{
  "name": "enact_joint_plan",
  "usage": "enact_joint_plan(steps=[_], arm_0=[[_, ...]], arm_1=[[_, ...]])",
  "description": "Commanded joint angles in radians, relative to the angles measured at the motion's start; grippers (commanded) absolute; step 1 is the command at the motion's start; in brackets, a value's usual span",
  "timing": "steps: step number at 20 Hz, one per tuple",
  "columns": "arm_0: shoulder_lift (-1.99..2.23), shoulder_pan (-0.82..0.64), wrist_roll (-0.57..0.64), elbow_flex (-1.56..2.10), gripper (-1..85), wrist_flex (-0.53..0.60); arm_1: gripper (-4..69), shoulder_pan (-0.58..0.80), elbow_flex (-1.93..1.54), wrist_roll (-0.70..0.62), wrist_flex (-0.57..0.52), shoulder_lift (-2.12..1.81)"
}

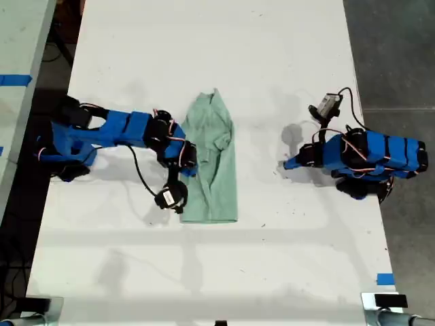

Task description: Fold t shirt

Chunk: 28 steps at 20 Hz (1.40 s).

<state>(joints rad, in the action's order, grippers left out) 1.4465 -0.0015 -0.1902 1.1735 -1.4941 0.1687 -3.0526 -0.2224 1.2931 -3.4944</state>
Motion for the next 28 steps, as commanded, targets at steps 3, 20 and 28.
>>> enact_joint_plan(steps=[3, 20, 28], arm_0=[[0.732, -0.060, -0.077, 0.831, 0.0, 0.308], [2.161, -0.144, 0.092, 2.085, 0.0, 0.584], [2.158, -0.140, 0.092, 2.088, 0.0, 0.588]], arm_1=[[1.5, -0.011, -0.057, 0.005, 0.002, -0.015], [1.5, -0.012, -0.057, 0.017, 0.003, -0.015], [1.5, -0.015, -0.057, 0.025, 0.006, -0.015]])
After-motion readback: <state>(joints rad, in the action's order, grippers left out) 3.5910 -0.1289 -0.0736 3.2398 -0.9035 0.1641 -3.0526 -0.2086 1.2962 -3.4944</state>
